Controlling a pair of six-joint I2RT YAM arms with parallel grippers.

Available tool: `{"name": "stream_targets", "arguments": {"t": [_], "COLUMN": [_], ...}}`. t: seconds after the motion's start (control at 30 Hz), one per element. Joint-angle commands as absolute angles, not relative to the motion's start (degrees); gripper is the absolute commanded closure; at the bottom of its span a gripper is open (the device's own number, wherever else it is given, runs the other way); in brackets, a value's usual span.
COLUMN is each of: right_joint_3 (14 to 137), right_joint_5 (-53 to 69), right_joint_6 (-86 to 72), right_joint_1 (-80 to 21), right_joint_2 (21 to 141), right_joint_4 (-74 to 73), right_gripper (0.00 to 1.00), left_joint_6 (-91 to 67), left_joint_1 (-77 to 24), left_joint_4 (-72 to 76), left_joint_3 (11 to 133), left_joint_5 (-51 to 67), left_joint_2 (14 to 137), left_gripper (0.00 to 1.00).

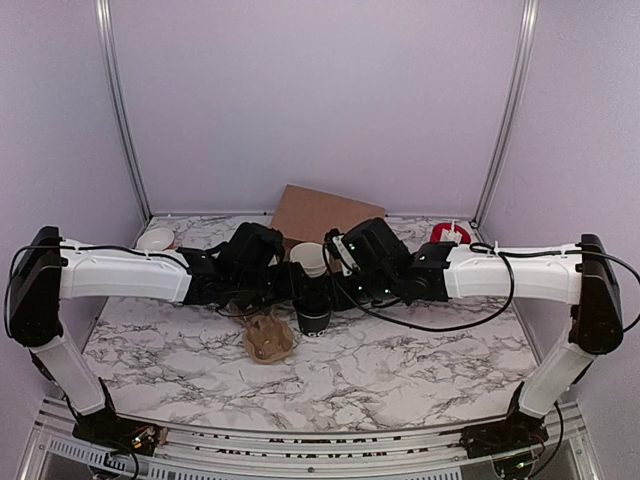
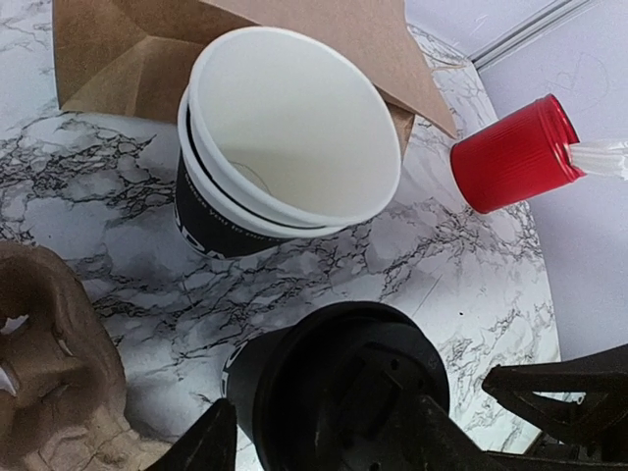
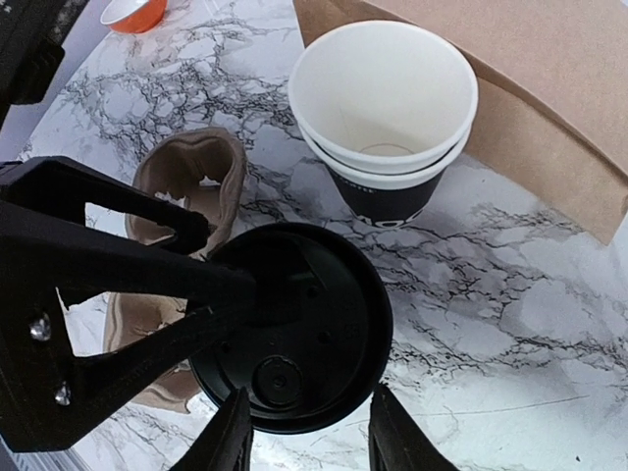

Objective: Pack the takeout coffee

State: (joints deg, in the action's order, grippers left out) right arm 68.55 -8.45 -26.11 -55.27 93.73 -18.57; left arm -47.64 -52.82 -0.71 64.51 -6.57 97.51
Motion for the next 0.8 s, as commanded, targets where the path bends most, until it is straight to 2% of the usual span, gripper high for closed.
{"name": "stream_targets", "arguments": {"t": [0.0, 0.37, 0.77], "right_joint_3": [72.17, 76.49, 77.00], "right_joint_5": [-7.05, -5.86, -3.79], "right_joint_6": [-24.51, -21.87, -21.53], "right_joint_1": [-55.02, -54.14, -51.94], "right_joint_2": [93.85, 98.57, 101.09], "right_joint_4": [-19.69, -22.50, -21.44], "right_gripper": [0.59, 0.50, 0.51], "left_joint_6": [-45.68, -45.70, -51.68], "left_joint_1": [-52.00, -50.70, -50.71], "left_joint_4": [-2.97, -1.75, 8.30], "left_joint_3": [64.11, 59.39, 52.64], "left_joint_5": [-8.64, -5.18, 1.24], "left_joint_2": [93.44, 90.44, 91.02], "left_gripper": [0.36, 0.36, 0.43]}}
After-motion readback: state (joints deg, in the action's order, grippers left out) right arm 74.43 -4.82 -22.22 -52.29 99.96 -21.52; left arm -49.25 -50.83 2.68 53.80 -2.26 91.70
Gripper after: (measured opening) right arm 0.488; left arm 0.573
